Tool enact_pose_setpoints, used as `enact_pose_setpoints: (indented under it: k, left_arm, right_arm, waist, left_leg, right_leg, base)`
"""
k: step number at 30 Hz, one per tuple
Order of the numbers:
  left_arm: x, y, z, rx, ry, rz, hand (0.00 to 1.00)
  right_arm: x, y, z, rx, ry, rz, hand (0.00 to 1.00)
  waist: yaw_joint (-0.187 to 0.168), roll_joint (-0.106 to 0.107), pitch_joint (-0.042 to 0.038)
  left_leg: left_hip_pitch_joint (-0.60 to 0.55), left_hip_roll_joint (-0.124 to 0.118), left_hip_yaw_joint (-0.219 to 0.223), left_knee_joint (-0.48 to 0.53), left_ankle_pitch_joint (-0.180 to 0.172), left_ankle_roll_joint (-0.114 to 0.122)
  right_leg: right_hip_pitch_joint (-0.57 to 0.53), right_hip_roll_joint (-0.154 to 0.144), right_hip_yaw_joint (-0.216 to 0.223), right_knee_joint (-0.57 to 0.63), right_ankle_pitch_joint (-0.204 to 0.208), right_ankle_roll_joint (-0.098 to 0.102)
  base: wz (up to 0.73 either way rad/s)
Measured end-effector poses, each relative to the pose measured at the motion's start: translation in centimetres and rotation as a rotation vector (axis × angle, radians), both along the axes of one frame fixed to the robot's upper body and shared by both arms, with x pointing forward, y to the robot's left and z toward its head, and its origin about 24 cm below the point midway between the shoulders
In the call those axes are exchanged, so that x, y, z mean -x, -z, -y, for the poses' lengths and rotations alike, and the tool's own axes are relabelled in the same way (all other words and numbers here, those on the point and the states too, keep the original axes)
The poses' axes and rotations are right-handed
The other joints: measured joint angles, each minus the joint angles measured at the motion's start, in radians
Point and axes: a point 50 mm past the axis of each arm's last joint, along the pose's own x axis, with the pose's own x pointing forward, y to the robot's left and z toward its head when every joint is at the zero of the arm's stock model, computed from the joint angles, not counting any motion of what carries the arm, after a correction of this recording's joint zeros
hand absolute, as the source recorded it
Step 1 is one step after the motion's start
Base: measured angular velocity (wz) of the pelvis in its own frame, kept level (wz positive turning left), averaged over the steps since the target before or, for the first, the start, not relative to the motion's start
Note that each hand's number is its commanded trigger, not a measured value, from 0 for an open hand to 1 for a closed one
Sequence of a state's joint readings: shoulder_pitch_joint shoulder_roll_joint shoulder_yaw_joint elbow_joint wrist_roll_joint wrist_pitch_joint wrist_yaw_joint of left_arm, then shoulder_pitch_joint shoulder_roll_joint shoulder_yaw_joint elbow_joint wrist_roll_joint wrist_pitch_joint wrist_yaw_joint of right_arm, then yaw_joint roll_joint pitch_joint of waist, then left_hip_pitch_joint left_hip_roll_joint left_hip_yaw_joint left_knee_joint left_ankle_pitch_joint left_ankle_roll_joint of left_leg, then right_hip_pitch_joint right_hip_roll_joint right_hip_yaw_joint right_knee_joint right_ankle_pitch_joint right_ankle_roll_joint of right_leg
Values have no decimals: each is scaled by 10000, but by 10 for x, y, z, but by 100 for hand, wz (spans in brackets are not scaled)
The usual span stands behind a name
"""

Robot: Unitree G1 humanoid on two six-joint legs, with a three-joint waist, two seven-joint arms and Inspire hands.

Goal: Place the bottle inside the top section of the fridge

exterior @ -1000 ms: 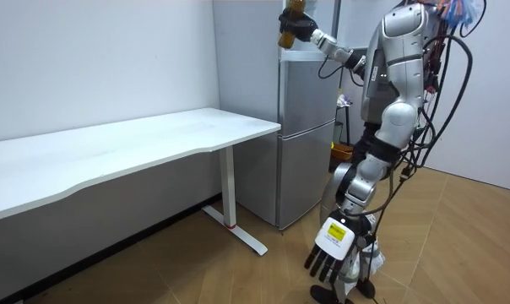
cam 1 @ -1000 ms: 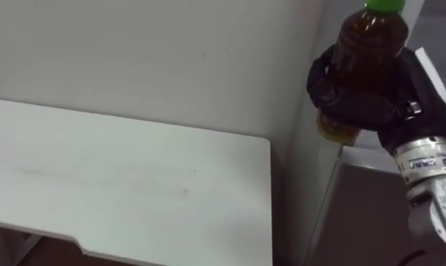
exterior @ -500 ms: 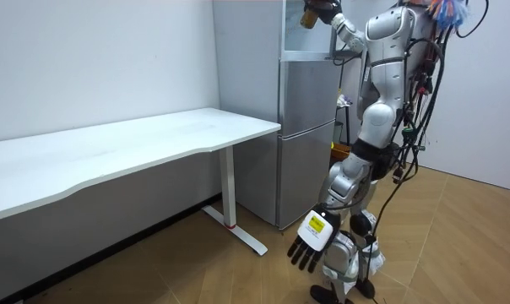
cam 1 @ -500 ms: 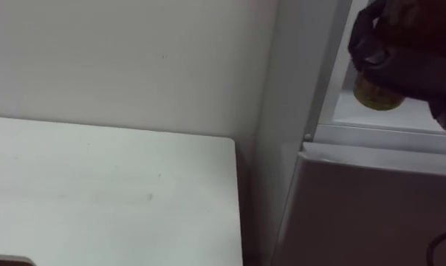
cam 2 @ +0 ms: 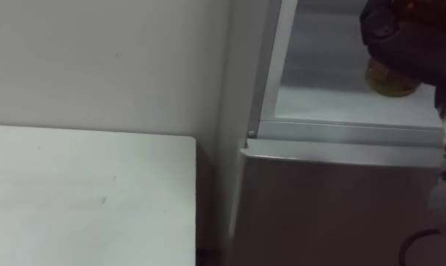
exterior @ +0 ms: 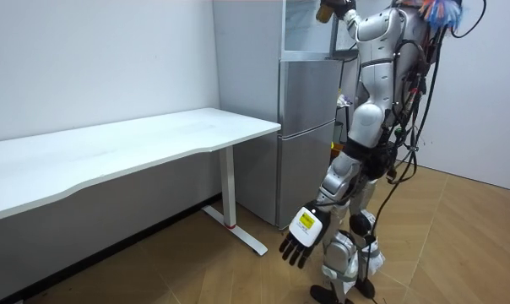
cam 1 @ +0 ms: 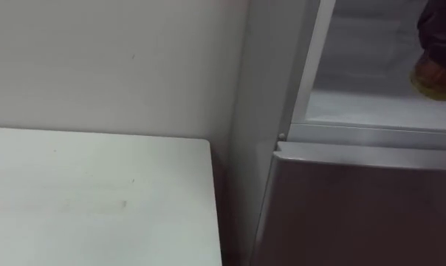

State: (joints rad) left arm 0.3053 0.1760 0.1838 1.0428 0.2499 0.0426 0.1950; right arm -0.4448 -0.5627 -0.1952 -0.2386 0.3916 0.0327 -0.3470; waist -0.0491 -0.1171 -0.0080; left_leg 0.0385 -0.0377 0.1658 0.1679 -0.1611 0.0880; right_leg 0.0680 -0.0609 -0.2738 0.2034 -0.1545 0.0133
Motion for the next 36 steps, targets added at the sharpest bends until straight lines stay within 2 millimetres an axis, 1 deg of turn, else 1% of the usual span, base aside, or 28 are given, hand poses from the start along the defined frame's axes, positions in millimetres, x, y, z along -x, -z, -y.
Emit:
enact_pose_setpoints:
  k: [4, 5, 8, 10, 12, 13, 15, 17, 19, 21, 25, 26, 27, 29, 31, 33, 36]
  left_arm:
    - [3, -1, -1, -47, 32, -83, 0]
    - [5, -1, -1, -51, 28, -120, 0]
    - [8, -1, -3, -92, -72, -167, 0]
    - [7, -2, -4, -112, -76, -127, 0]
    - [8, -2, -4, -117, -82, -118, 0]
    - [8, -2, -4, -128, -106, -110, 0]
    - [10, -2, -6, -186, -270, -107, 0]
    - [12, -3, -8, -257, -347, -134, 0]
    - [14, -4, -9, -294, -337, -192, 0]
    - [16, -4, -10, -310, -341, -258, 0]
    - [19, -5, -10, -323, -282, -357, 0]
    - [20, -5, -11, -346, -279, -380, 0]
    - [21, -6, -13, -379, -266, -401, 0]
    - [24, -7, -15, -431, -265, -471, 0]
    - [26, -7, -15, -418, -281, -532, 0]
    - [25, -7, -16, -428, -261, -514, 0]
    - [26, -7, -16, -424, -255, -547, 0]
  right_arm:
    - [-7, 9, 9, -873, -47, -490, 100]
    - [-10, 13, 13, -1030, 66, -679, 100]
    - [-15, 22, 22, -1504, 449, -1120, 100]
    - [-19, 27, 34, -1712, 771, -1526, 100]
    - [-22, 35, 48, -2115, 1288, -1995, 100]
    - [-23, 37, 52, -2239, 1429, -2122, 100]
    - [-26, 47, 65, -2631, 1899, -2597, 100]
    - [-27, 52, 70, -2868, 2152, -2794, 100]
    - [-27, 53, 72, -3017, 2285, -2842, 100]
    - [-28, 54, 74, -3236, 2368, -2854, 100]
    - [-34, 49, 77, -3553, 2586, -2791, 100]
    - [-36, 48, 77, -3591, 2609, -2793, 100]
    - [-37, 47, 78, -3496, 2643, -2868, 100]
    - [-39, 46, 77, -3414, 2584, -2912, 100]
    - [-43, 45, 74, -3346, 2490, -2965, 100]
    - [-43, 45, 73, -3287, 2490, -2985, 100]
    - [-45, 48, 75, -3271, 2460, -3151, 100]
  waist:
    - [44, -42, 1]
    - [76, -50, 1]
    - [243, -53, -1]
    - [335, -50, -2]
    - [534, -50, -2]
    - [569, -51, -3]
    - [701, -54, -7]
    - [795, -55, -7]
    - [805, -54, -7]
    - [807, -86, 5]
    - [839, -175, 47]
    - [857, -245, 56]
    - [871, -315, 35]
    - [891, -405, 24]
    - [881, -426, 9]
    - [1033, -431, 6]
    - [1151, -431, 6]
  left_leg:
    - [-10, 14, -3, 6, 2, -12]
    - [-11, 21, 1, 17, 19, 16]
    - [-30, 52, 21, 60, -18, -7]
    - [-78, 71, 15, 138, -39, -7]
    - [-120, 84, 11, 195, -45, -8]
    - [-127, 84, 11, 195, -45, -9]
    - [-112, 83, 0, 187, -44, -11]
    - [-116, 82, -20, 175, -37, -17]
    - [-126, 82, -54, 173, -32, -25]
    - [-123, 83, -86, 173, -27, -34]
    - [-130, 78, -101, 174, -27, -36]
    - [-128, 57, -107, 178, -30, -37]
    - [-124, 52, -124, 184, -30, -39]
    - [-114, 57, -137, 188, -21, -54]
    - [-102, 59, -142, 192, -20, -56]
    - [-105, 59, -148, 188, -23, -56]
    - [-115, 58, -196, 183, -24, -56]
  right_leg:
    - [-2, 22, -1, -2, 0, 0]
    - [-4, 28, -14, -6, 1, -1]
    - [-15, 51, -34, -11, 6, -10]
    - [-13, 63, -35, -19, 7, -11]
    - [8, 71, -37, -16, 7, -11]
    - [22, 74, -37, -17, 7, -12]
    - [45, 77, -42, -17, 7, -11]
    - [44, 80, -59, -16, 6, -11]
    - [45, 80, -115, -14, 5, -9]
    - [64, 62, -325, -15, 1, -12]
    - [124, 59, -328, -29, -20, -24]
    - [131, 43, -319, -51, -65, -56]
    - [156, 52, -311, -160, -74, -61]
    - [177, 75, -303, -197, -72, -66]
    - [196, 79, -303, -198, -71, -67]
    - [189, 81, -316, -192, -70, -68]
    - [193, 74, -371, -174, -70, -68]
  base:
    - [0]
    - [0]
    - [0]
    - [3]
    - [0]
    - [0]
    - [0]
    - [0]
    - [4]
    - [5]
    - [1]
    - [4]
    - [4]
    - [2]
    - [0]
    - [0]
    - [4]
